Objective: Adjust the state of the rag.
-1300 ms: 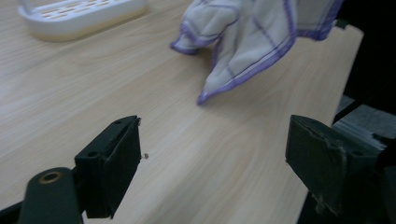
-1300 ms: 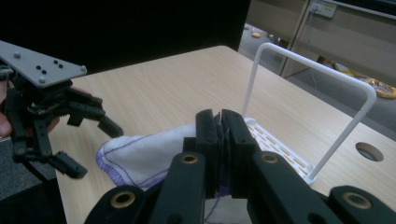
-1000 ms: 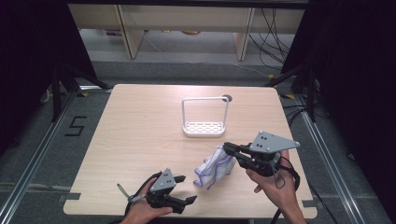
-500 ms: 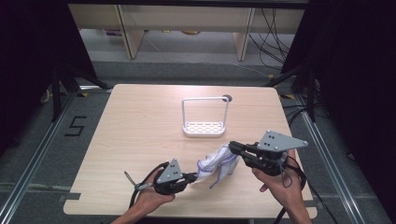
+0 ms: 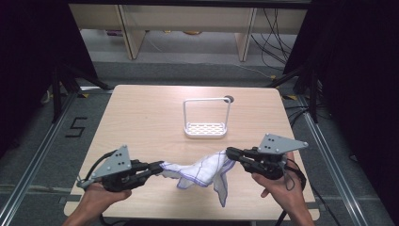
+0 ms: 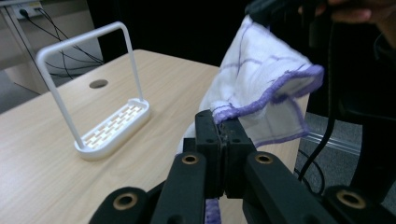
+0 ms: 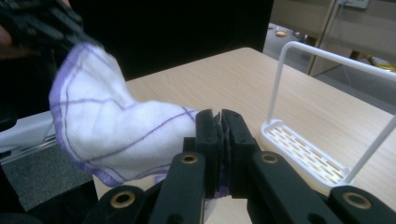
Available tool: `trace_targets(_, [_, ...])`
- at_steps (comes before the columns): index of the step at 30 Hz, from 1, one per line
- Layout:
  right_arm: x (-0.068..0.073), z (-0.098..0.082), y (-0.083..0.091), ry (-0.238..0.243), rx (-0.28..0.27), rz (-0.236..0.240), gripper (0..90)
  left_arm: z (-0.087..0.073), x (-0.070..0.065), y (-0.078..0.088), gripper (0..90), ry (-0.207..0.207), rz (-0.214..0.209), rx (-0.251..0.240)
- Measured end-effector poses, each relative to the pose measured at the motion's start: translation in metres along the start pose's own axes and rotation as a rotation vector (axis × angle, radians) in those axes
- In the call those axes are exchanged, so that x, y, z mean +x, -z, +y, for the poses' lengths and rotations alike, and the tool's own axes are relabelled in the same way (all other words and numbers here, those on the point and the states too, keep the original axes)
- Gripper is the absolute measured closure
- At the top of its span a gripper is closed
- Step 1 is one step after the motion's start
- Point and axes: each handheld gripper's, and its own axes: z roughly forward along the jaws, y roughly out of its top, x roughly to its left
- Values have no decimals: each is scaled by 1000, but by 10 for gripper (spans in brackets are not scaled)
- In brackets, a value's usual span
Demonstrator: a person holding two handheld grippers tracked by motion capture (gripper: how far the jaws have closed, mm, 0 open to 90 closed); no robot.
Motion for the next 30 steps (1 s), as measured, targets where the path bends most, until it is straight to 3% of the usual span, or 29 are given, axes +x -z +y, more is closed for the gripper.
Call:
trace_targets(3, [-2,-1,-9,-4,27,26,862,7,3,7,878,11,1,-12])
trace_targets(5, [-4,-2,-13,-3,33,21,863,5,11,5,878,26,19,8])
trace_targets(6, [-8,-4,-19,3,52,31,863,0,19,0,878,40,35,20])
trace_targets(7, [-15,-15,-34,-49,93,20,862,-11,32,-11,877,65,55,55])
trace_targets(8, [-17,-19,-40,-75,120,28,863,-11,32,-11,877,65,55,55])
trace_targets(10, [-22,-26,-48,-90,148,24,862,-29,50,-30,877,122,60,89])
trace_targets(11, [-31,-34,-59,-91,179,19,862,-36,58,-38,877,144,77,105])
trace_targets(12, [-42,-48,-76,-136,226,14,862,-48,71,-53,877,161,88,135])
trace_targets(13, [-47,-53,-82,-135,244,13,862,-54,77,-61,877,168,106,151])
trace_targets(15, [-56,-62,-94,-137,301,-13,862,-64,87,-76,876,183,100,162])
trace_targets(16, [-56,-62,-94,-137,301,-13,862,-64,87,-76,875,183,100,162])
trace_targets(17, [-64,-67,-105,-122,343,-44,862,-67,91,-82,875,191,111,170])
trace_targets(19, [-71,-69,-114,-132,372,-57,862,-73,99,-98,874,192,127,192])
trace_targets(22, [-83,-78,-129,-136,387,-87,861,-77,105,-107,872,175,147,215])
trace_targets(23, [-86,-80,-133,-138,415,-92,860,-81,110,-114,871,194,154,223])
trace_targets(26, [-91,-88,-142,-162,432,-100,856,-86,112,-120,837,183,169,248])
trace_targets(27, [-93,-90,-145,-170,451,-107,850,-88,113,-121,837,159,181,281])
trace_targets(28, [-96,-92,-148,-162,471,-112,764,-92,113,-121,759,165,170,302])
trace_targets(29, [-96,-93,-149,-197,471,-120,695,-92,112,-119,700,175,177,315])
trace_targets(30, [-96,-92,-147,-190,488,-134,660,-92,112,-119,616,175,177,315])
